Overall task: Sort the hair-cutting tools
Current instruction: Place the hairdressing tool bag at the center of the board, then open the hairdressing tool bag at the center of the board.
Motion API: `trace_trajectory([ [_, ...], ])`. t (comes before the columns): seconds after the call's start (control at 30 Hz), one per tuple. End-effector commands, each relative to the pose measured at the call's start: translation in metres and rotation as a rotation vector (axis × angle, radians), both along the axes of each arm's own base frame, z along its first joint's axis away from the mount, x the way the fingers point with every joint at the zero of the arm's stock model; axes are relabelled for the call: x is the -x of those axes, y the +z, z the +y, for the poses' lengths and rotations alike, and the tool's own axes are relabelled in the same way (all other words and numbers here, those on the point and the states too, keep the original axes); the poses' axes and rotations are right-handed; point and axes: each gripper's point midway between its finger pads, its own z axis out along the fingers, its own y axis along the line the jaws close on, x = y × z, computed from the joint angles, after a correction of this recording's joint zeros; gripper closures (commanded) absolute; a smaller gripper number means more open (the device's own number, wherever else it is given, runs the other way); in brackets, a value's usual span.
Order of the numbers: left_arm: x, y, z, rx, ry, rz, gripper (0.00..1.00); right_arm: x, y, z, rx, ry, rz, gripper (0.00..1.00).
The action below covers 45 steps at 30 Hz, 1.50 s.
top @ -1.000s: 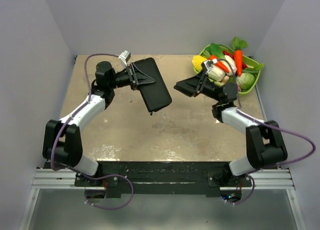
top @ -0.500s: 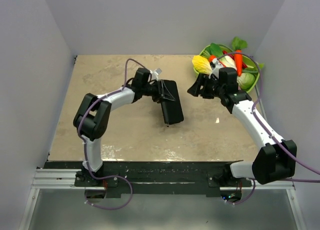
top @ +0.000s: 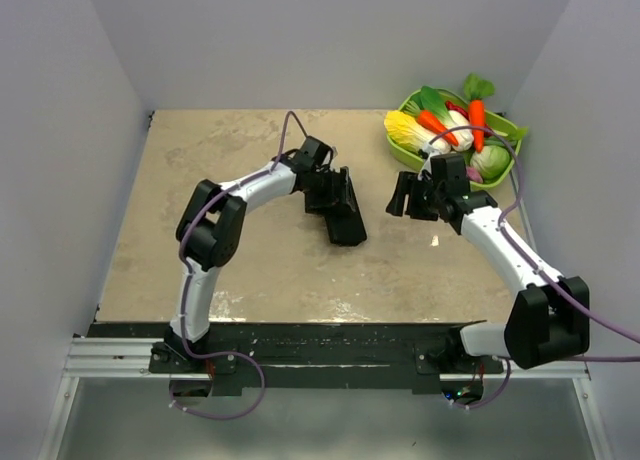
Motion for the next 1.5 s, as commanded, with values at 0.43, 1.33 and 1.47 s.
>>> trace_trajectory([
  [0.43,0.037,0.111,0.099,-0.256,0.104,-0.208,0.01,-0.044,-0.057,0.022,-0.078,-0.079,0.068,0.93],
  [1.33,0.071,0.16,0.149,-0.049,0.18,-0.284,0.02,-0.054,-0.052,0.15,-0.229,0.288,-0.011,1.0],
  [1.47,0.071,0.164,0.153,-0.044,0.201,-0.296,0.02,-0.041,-0.032,0.18,-0.259,0.379,-0.043,1.0],
])
